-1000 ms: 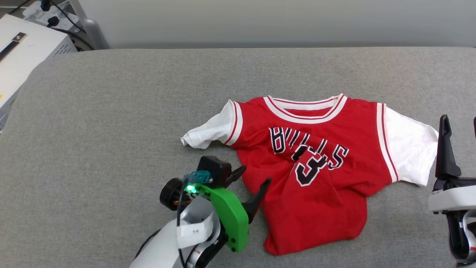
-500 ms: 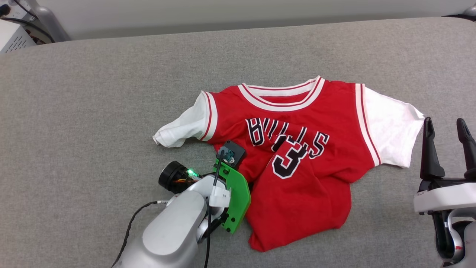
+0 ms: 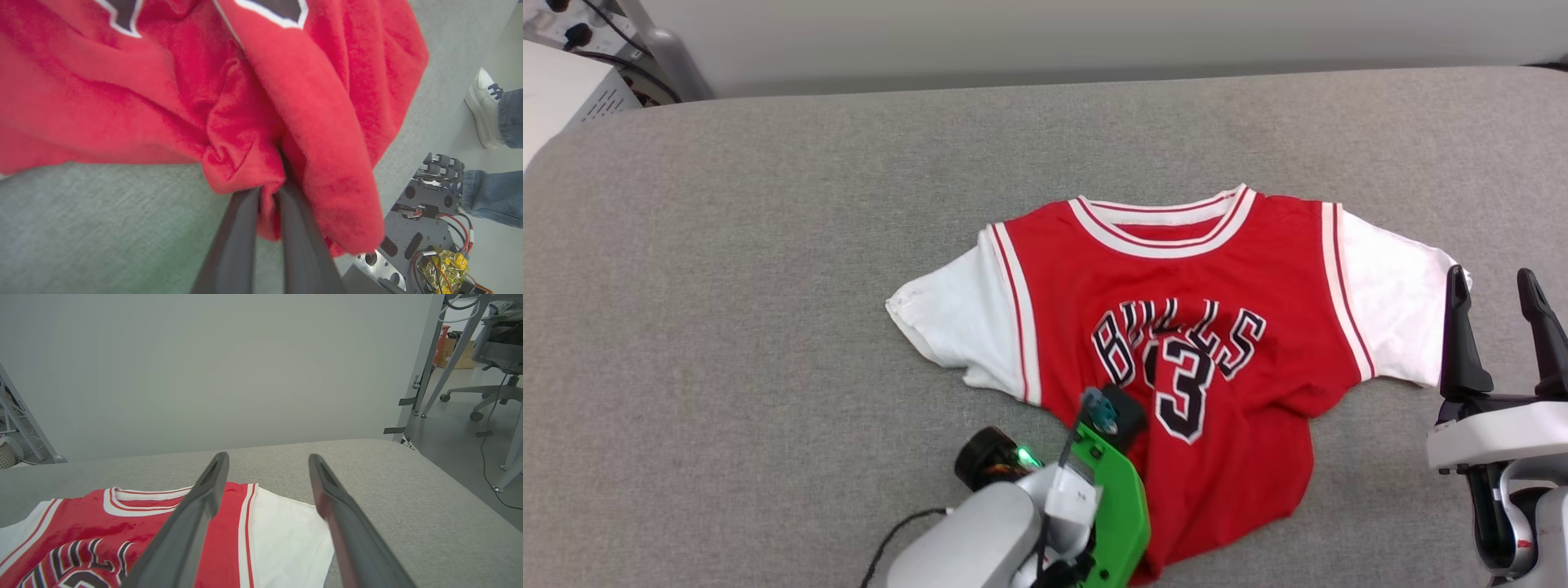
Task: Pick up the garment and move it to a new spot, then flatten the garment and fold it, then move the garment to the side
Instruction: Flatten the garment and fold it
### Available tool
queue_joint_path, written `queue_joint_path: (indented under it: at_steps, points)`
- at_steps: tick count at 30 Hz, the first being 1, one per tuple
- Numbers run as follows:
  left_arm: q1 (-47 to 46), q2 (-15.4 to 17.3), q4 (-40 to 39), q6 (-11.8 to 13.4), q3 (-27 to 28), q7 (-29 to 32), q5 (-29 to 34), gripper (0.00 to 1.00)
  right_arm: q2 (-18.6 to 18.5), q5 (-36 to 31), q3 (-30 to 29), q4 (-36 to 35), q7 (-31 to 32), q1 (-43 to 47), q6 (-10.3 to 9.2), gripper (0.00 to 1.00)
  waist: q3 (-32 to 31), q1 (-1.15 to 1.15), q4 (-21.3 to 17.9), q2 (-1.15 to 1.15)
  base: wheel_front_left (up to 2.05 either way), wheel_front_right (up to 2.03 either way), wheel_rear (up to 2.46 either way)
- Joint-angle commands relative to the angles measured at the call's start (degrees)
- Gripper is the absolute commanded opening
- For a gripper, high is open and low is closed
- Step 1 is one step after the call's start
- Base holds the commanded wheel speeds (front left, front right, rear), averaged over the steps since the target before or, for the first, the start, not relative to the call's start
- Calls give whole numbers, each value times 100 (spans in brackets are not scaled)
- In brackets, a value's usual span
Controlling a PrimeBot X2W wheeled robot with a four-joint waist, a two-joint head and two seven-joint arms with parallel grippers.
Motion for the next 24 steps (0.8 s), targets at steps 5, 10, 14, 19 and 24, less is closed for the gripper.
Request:
queue_joint_path:
  at_steps: [5, 10, 14, 19, 24]
  points:
    - [269, 50, -403, -45, -380, 155, -336, 0, -29, -10, 7, 47, 34, 50, -3, 100, -226, 0, 201, 69, 0, 0, 0]
    - [334, 200, -355, 25, -386, -41, -260, 100, -41, 3, 16, 67, 71, 75, -3, 100, -267, 0, 225, 69, 0, 0, 0]
    - [354, 195, -384, 138, -130, -509, -309, 100, -99, 71, 43, 19, 23, 74, -3, 100, -300, 0, 248, 69, 0, 0, 0]
    - [314, 321, -553, 375, 325, -1229, -290, 100, -166, 121, -30, -9, 30, 129, -3, 100, -405, 0, 332, 69, 0, 0, 0]
    - [294, 636, -878, 492, 847, -2096, -240, 100, -228, 127, -46, -89, 43, 153, -3, 100, -507, 0, 451, 69, 0, 0, 0]
